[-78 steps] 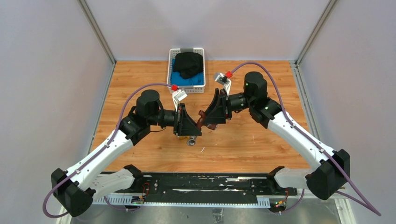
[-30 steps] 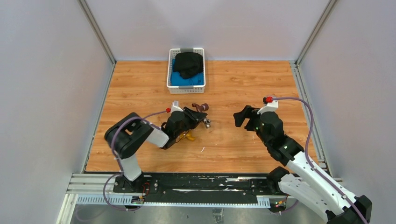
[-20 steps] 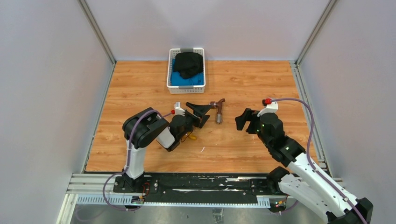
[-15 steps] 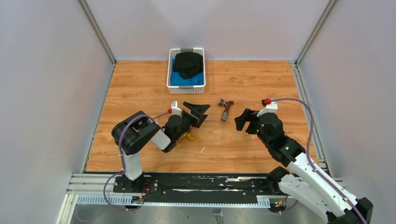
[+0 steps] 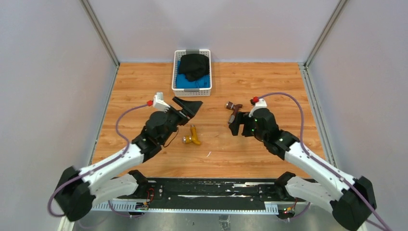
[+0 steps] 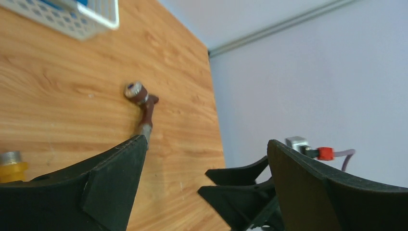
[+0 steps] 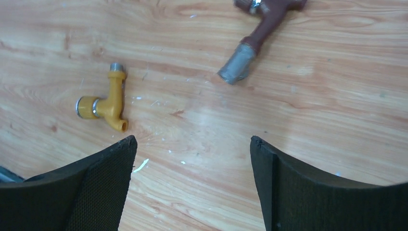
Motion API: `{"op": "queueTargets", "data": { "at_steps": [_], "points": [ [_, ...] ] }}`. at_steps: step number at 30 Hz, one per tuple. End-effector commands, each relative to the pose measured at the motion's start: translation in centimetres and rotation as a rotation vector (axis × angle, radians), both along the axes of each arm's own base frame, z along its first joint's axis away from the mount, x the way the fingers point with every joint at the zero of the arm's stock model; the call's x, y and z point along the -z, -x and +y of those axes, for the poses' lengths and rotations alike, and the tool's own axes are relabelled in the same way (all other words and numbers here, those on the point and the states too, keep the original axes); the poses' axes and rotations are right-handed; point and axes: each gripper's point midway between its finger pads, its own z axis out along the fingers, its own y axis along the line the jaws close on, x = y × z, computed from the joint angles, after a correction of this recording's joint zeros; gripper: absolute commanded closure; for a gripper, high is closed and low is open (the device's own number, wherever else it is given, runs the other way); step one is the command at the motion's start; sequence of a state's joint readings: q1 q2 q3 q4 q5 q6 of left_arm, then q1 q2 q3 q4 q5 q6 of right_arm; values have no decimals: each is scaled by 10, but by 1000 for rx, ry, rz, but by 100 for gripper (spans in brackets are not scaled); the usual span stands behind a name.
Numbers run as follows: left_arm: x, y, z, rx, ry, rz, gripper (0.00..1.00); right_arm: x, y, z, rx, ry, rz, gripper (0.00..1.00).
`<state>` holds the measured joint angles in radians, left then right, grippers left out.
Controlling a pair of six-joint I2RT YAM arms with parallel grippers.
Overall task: Install the water faucets
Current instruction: Place the water faucet at the center of the board.
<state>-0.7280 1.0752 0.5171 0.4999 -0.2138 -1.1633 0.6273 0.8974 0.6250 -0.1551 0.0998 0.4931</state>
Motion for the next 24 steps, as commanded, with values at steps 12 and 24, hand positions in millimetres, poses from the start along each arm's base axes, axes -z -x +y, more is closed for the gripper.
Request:
{"op": "queueTargets", "data": {
  "at_steps": [12, 24],
  "points": [
    [30, 71, 188, -355, -662, 327, 0, 69, -7, 180, -180, 217, 305, 22],
    [30, 84, 192, -343, -632, 300, 0, 159, -25, 192, -153, 452, 389, 67]
  ]
}}
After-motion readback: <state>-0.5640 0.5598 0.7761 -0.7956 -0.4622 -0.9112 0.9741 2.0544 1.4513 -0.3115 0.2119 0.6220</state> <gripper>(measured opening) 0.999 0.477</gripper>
